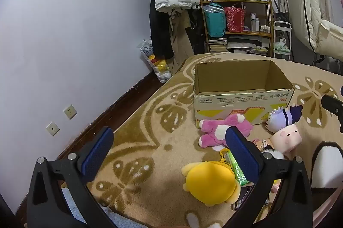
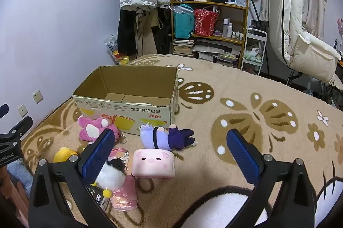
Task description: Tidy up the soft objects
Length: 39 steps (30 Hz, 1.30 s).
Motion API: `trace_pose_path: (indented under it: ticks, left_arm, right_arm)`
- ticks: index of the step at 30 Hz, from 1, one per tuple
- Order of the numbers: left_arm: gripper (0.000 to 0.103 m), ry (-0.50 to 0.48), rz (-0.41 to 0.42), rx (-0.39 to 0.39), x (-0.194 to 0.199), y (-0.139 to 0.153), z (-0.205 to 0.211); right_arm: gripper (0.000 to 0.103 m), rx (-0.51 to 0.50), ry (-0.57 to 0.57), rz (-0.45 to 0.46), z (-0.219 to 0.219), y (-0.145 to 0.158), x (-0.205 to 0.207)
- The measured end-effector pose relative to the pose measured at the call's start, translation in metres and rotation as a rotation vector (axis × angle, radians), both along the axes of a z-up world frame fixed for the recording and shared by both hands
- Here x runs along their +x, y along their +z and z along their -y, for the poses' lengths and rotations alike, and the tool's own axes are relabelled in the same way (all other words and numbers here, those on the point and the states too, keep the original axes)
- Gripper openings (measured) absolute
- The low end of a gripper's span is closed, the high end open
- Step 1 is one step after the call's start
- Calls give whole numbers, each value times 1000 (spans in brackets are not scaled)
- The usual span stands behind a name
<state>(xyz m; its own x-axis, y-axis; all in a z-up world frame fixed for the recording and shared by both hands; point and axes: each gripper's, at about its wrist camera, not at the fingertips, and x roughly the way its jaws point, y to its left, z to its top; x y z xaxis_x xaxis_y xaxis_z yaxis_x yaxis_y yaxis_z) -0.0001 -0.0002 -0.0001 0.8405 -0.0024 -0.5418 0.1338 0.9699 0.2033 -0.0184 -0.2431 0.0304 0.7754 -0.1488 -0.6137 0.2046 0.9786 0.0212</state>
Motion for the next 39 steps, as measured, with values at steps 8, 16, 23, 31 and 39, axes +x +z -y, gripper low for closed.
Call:
trace_pose_path:
  ticks: [8,16,23,31,39]
  left_arm:
    - [103,-1,-2,-9,0,1,-2]
    - [103,-1,-1,1,-4,0,1]
    - [103,-2,-7,1,0,-2,3]
    - [103,-1,-9,0,0,-2,2]
    - [103,-2,-8,2,0,-2,2]
  right_arm:
    - [103,-4,-1,4,0,0,0]
    - [103,0,1,7,1,1,-1]
    - [103,0,-1,8,1,1,-1]
    - [103,2,0,10,1,2,0]
    - [103,3,-1,11,1,2,0]
